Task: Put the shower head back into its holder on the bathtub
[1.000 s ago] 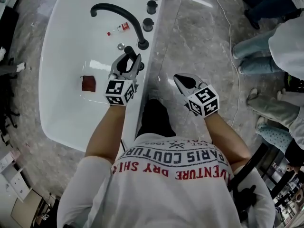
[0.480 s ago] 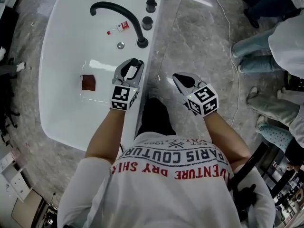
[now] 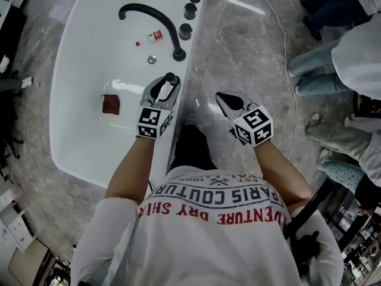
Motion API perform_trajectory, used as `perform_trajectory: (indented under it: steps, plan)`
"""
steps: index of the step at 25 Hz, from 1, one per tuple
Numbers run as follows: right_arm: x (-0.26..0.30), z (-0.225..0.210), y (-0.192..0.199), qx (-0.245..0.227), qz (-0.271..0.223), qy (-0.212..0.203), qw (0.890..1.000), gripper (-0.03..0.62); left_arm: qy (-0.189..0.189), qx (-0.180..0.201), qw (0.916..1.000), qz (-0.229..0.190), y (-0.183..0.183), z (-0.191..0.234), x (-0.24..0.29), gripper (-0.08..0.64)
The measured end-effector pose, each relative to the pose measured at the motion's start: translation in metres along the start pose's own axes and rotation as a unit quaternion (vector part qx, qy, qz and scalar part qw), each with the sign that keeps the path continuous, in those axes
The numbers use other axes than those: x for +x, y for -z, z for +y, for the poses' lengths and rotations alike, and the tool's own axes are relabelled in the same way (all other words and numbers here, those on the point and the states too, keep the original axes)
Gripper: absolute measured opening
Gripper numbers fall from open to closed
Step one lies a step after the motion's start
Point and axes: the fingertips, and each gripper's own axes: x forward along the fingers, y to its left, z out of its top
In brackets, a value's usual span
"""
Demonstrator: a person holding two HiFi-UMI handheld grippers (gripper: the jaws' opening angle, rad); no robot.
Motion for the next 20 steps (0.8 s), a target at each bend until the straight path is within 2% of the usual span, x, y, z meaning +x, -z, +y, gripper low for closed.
perform_trajectory:
  steps: [4, 7, 10, 11, 15, 17, 20]
  plan:
    - [-0.021, 0.005, -0.016, -0.008, -0.024, 0.007, 1.000, -0.002, -0.004, -0.019, 0.9998, 0.000, -0.002, -0.006, -0.023, 0.181]
    - [-0.039, 0.020, -0.026, -0.029, -0.038, 0.000, 0.999, -0.002, -0.001, -0.034, 0.9993, -0.016, -0.017, -0.023, -0.050, 0.162]
    - [-0.064, 0.048, -0.032, -0.053, -0.049, -0.022, 0.997, -0.002, 0.022, -0.042, 0.9985, -0.028, -0.039, -0.060, -0.080, 0.017]
    - [-0.075, 0.059, -0.034, -0.058, -0.054, -0.032, 0.996, -0.002, 0.037, -0.046, 0.9978, -0.031, -0.048, -0.076, -0.091, 0.003]
    - [-0.117, 0.095, -0.043, -0.065, -0.077, -0.076, 0.992, -0.002, 0.101, -0.034, 0.9935, -0.039, -0.087, -0.139, -0.131, 0.002]
    - [-0.137, 0.110, -0.043, -0.092, -0.073, -0.088, 0.989, -0.002, 0.115, -0.035, 0.9923, -0.031, -0.098, -0.163, -0.151, 0.002]
    - [-0.160, 0.131, -0.049, -0.136, -0.069, -0.097, 0.984, 0.000, 0.115, -0.033, 0.9925, -0.026, -0.110, -0.188, -0.181, 0.002]
